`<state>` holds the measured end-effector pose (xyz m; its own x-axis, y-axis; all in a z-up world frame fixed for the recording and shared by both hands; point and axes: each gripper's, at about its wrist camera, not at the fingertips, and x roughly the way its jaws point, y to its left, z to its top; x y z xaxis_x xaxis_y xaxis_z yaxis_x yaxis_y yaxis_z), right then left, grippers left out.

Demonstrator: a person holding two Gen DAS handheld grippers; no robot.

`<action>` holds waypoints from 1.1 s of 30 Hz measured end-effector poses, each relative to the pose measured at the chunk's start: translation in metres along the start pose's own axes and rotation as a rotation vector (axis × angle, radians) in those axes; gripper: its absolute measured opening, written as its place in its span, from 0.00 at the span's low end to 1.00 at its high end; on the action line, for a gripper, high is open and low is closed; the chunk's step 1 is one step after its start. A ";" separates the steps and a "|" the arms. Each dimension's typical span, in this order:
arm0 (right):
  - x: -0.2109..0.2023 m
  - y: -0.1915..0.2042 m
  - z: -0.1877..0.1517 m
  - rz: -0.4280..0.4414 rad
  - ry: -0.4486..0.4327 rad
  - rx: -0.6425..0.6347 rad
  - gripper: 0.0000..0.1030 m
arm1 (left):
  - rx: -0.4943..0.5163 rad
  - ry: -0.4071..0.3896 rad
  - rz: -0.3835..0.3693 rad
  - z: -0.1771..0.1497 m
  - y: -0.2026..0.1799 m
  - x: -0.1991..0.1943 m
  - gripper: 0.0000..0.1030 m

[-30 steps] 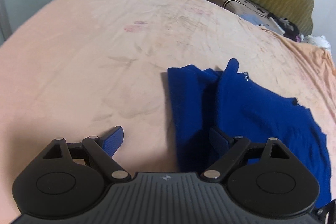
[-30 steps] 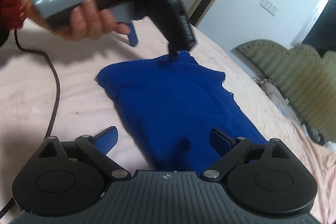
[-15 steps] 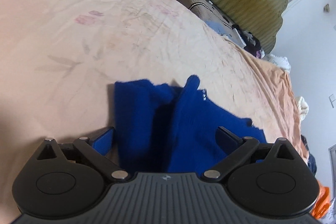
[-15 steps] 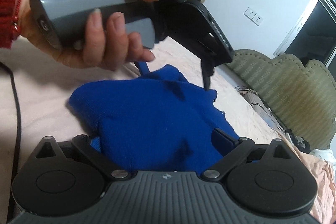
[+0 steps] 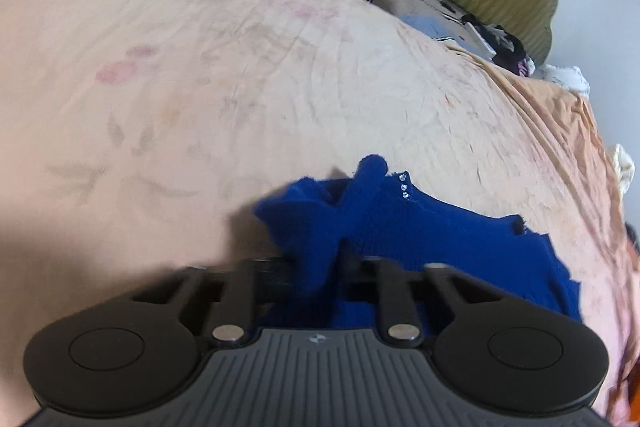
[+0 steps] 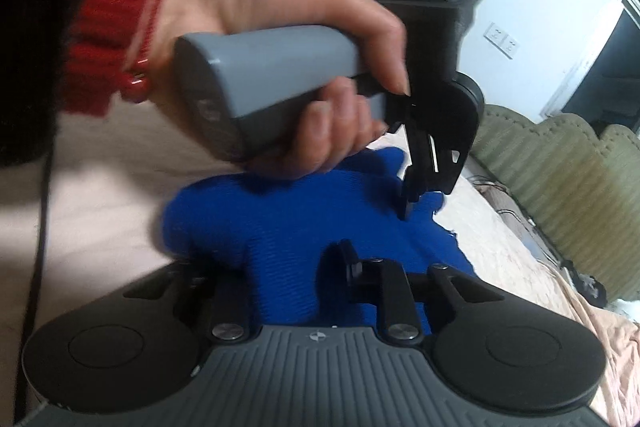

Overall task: Fold small clothes
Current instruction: 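Lift the held edge and fold the sweater over lengthwise with both grippers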

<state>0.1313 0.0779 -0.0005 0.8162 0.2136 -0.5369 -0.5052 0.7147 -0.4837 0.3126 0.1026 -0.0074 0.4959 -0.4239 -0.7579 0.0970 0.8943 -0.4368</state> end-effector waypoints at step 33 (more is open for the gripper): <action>-0.139 -0.090 -0.091 -0.205 -0.137 0.278 0.04 | 0.372 -0.180 0.252 -0.044 -0.218 -0.040 0.11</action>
<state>0.0382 -0.0762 0.0547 0.9321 0.1207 -0.3416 -0.2470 0.9015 -0.3554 0.2337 -0.0817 0.0971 0.6820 -0.1850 -0.7076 0.2400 0.9705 -0.0225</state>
